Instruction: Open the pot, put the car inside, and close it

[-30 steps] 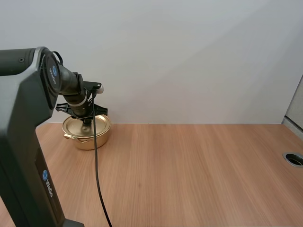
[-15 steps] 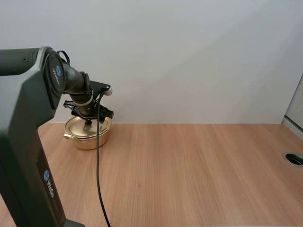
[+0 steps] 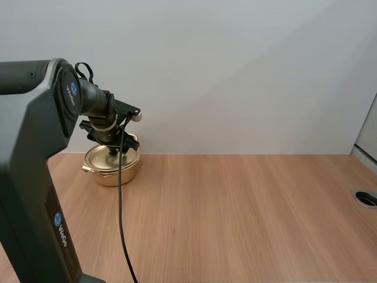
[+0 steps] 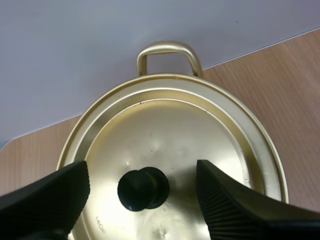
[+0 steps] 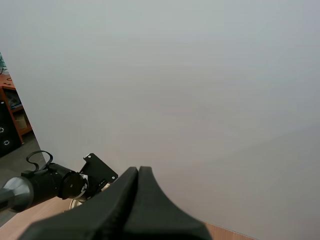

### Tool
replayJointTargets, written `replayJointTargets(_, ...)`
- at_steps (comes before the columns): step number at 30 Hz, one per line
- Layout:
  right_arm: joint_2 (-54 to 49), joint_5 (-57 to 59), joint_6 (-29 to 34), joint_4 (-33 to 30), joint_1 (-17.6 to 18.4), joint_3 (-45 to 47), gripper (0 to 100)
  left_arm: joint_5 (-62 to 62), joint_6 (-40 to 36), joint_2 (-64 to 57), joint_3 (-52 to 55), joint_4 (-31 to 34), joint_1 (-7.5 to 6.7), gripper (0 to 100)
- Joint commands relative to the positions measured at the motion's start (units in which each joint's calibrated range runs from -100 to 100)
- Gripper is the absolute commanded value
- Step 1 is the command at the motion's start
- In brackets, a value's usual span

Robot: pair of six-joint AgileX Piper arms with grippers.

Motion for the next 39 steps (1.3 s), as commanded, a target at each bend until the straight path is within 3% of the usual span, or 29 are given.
replayJointTargets(1, -0.02, 0.03, -0.07, -0.04, 0.02, 0.05, 0, -0.52, -0.88, -0.04, -0.05, 0.22, 0.06, 99)
replayJointTargets(7, -0.02, 0.03, -0.07, -0.04, 0.02, 0.05, 0, -1.42, -3.80, -0.16, -0.05, 0.37, 0.06, 100)
replayJointTargets(12, -0.02, 0.03, -0.07, -0.04, 0.02, 0.05, 0, 1.12, -2.30, -0.26, -0.70, 7.18, 0.06, 100)
replayJointTargets(15, -0.02, 0.03, -0.06, 0.10, 0.02, 0.05, 0, 5.73, -5.08, -0.40, -3.47, 9.77, 0.06, 100)
replayJointTargets(22, -0.02, 0.03, -0.06, -1.61, 0.02, 0.05, 0, 6.40, -3.35, -4.33, -7.96, 9.90, 0.06, 100)
replayJointTargets(23, 0.11, 0.03, -0.06, -2.79, 0.02, 0.05, 0, 5.94, -3.45, -5.10, -8.26, 9.81, 0.06, 91)
replayJointTargets(24, 0.11, 0.03, -0.06, -3.95, 0.02, 0.05, 0, 5.94, -4.11, -5.74, -8.56, 9.29, 0.06, 65)
replayJointTargets(25, 0.11, 0.03, 0.03, -5.64, 0.02, 0.05, 0, 6.26, -5.89, -6.45, -8.84, 8.84, 0.13, 28)
replayJointTargets(26, 0.20, 0.03, 0.58, -6.94, 0.02, 0.05, 0, 6.63, -8.01, -7.25, -8.98, 8.74, 0.28, 1)
replayJointTargets(30, 0.20, 0.03, 4.69, -12.43, 0.02, 1.27, 0, 6.73, -10.56, -10.95, -8.98, 8.74, 0.27, 3)
replayJointTargets(35, 0.20, 0.03, 7.99, -14.55, 0.02, 7.80, 0, 5.68, -11.70, -18.44, -8.98, 8.71, 0.27, 0)
replayJointTargets(39, 0.20, -0.21, 8.12, -15.12, 0.02, 16.75, 0, 5.51, -13.29, -24.92, -8.98, 3.89, 0.27, 0)
